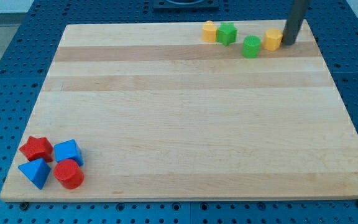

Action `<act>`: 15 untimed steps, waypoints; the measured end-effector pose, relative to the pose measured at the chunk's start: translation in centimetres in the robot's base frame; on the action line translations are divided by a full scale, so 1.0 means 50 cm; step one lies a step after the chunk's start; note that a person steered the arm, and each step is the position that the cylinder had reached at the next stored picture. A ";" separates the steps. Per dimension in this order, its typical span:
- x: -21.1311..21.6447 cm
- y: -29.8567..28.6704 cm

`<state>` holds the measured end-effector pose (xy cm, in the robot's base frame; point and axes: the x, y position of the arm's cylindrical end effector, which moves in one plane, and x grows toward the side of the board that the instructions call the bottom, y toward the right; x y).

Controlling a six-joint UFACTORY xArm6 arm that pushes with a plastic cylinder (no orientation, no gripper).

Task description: Push the hexagon and green circle at bottom

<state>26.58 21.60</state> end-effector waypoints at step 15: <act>0.236 -0.156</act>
<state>38.39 13.82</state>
